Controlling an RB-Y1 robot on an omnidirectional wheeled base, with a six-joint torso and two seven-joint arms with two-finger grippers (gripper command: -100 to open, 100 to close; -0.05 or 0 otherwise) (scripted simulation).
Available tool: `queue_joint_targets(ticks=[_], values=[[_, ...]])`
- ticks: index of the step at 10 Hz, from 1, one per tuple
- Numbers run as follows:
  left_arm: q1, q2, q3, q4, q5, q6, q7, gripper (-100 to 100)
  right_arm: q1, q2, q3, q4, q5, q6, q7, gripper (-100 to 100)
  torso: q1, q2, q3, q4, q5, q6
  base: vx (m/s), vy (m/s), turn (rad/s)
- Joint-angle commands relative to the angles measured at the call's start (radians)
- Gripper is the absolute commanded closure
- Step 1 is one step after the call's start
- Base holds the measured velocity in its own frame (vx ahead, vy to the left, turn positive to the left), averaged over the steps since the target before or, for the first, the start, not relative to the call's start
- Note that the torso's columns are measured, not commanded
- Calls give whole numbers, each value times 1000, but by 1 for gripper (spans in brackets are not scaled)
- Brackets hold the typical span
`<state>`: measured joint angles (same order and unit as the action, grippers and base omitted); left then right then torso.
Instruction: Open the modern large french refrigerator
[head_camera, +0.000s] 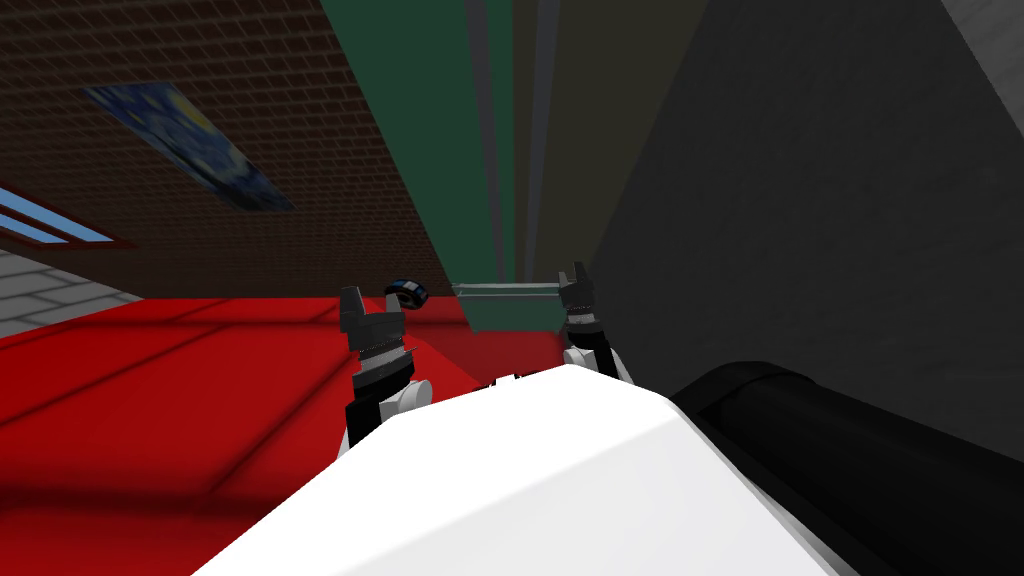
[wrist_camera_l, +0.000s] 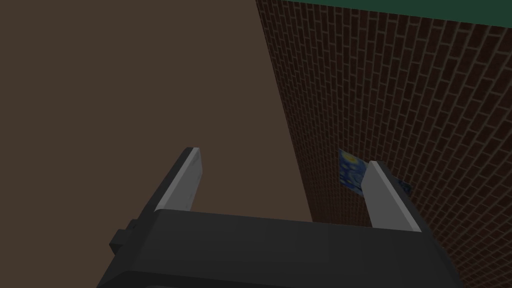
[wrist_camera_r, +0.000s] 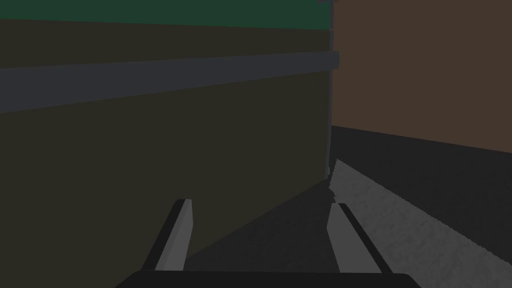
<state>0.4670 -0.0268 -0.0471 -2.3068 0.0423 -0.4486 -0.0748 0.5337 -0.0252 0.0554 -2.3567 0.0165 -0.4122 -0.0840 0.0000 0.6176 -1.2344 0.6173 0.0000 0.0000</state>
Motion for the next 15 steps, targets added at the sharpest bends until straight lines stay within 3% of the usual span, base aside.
queue_joint_targets(ticks=[1, 3, 7, 13, 15], values=[[0, 0, 0, 0, 0, 0, 0, 0, -12, -42, -2, 16, 18, 9, 25, -100, 0, 74, -148, 74, 0, 0, 18, 11, -6], [0, 0, 0, 0, 0, 0, 0, 0, -28, -74, -6, 38, 45, 22, 62, -100, 1, 116, -237, 116, 0, 0, 26, 23, -6], [0, 0, 0, 0, 0, 0, 0, 0, -76, -121, -16, 97, 124, 59, 168, -100, 0, 120, -242, 121, 0, 0, 36, 29, -8], [0, 0, 0, 0, 0, 0, 0, 0, -138, -146, -29, 172, 229, 107, 313, -100, 0, 120, -242, 120, 0, 0, 38, 30, -8], [0, 0, 0, 0, 0, 0, 0, 0, -174, -156, -36, 217, 289, 135, 375, -100, 0, 121, -241, 121, 0, 0, 36, 37, -10]])
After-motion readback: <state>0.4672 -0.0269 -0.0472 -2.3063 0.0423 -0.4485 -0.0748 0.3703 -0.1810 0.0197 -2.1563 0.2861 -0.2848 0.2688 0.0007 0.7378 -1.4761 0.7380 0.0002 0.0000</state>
